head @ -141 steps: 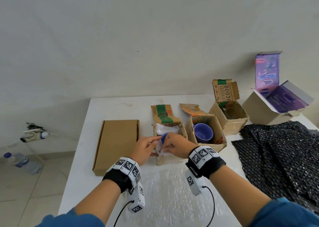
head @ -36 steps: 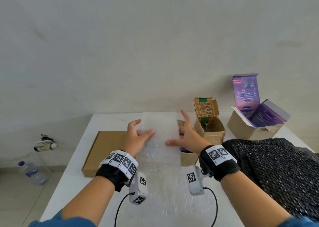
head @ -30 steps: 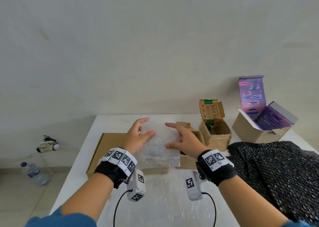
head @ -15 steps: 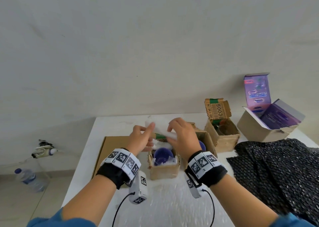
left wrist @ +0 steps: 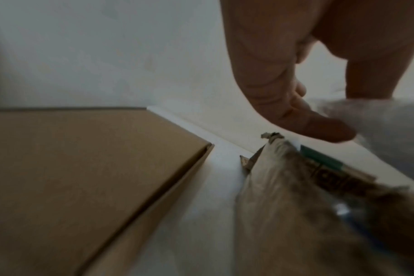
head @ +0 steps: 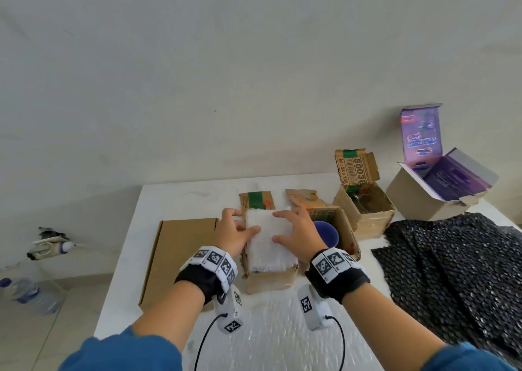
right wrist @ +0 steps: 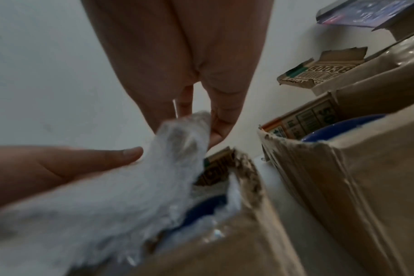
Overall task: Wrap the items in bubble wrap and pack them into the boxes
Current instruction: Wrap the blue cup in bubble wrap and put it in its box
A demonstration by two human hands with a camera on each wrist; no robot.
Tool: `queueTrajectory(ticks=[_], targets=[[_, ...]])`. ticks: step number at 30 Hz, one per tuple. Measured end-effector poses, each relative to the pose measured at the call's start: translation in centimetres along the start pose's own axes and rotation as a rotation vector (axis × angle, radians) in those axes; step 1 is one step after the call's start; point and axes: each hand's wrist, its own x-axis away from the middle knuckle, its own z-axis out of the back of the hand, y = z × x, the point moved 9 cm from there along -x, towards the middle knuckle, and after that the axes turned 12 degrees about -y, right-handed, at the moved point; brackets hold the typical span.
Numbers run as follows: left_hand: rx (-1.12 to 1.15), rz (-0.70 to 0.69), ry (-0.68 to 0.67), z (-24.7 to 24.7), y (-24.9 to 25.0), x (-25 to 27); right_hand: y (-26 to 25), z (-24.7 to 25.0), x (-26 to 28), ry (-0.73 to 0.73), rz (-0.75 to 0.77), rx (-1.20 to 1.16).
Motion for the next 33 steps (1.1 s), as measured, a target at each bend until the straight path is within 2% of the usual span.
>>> queueTrajectory(ticks=[2,5,7,9,12,15,19,22,25,28,33], targets=[[-0.229,-0.100,-0.002,-0.3,-0.1,-0.4,0.4,-0.9,-0.9,-0.031,-0.017,0.067],[-0.707,-0.277,-0.036,-1.3,0.6,0.2,0.3,-2.2,-1.9,-0.078,0.005,0.243],[-0.891,-0.295,-0.099,-2.0,0.4,0.8,-0.2,-2.1,-2.0,-0.039,0.035,0.442],[-1.031,-0.286,-0.182,-2.5,0.1,1.3,-1.0,-1.6,-1.6,-0.018,0.099,0.533],[-1.186,-0.262,-0.270,-2.9,-0.1,1.7,-0.9,-2.2,-1.2,-0.202,0.179,0.620],[-1.319,-0.248,-0.268,-3.3,-0.1,1.4,0.3,-3.0,-1.4,-0.347,0.129,0.777],[-1.472,-0.201,-0.228,-4.1,-0.1,0.9,0.0,-3.2,-2.4,-0.318,0.167,0.926],[-1.489,-0.158,-0.192,-4.5,-0.1,0.9,-0.6,-3.3,-2.7,-0.254,0.194,1.033],[-1.472,-0.136,-0.187,-4.6,-0.2,1.2,-0.5,-3.6,-2.7,-0.322,0.201,0.996],[-1.403,-0.104,-0.242,-4.4,-0.6,1.1,0.0,-3.1,-2.6,-0.401,0.171,0.957],[-1.439,-0.014,-0.318,-4.1,-1.6,0.7,-0.3,-4.1,-2.9,-0.386,0.199,1.173]])
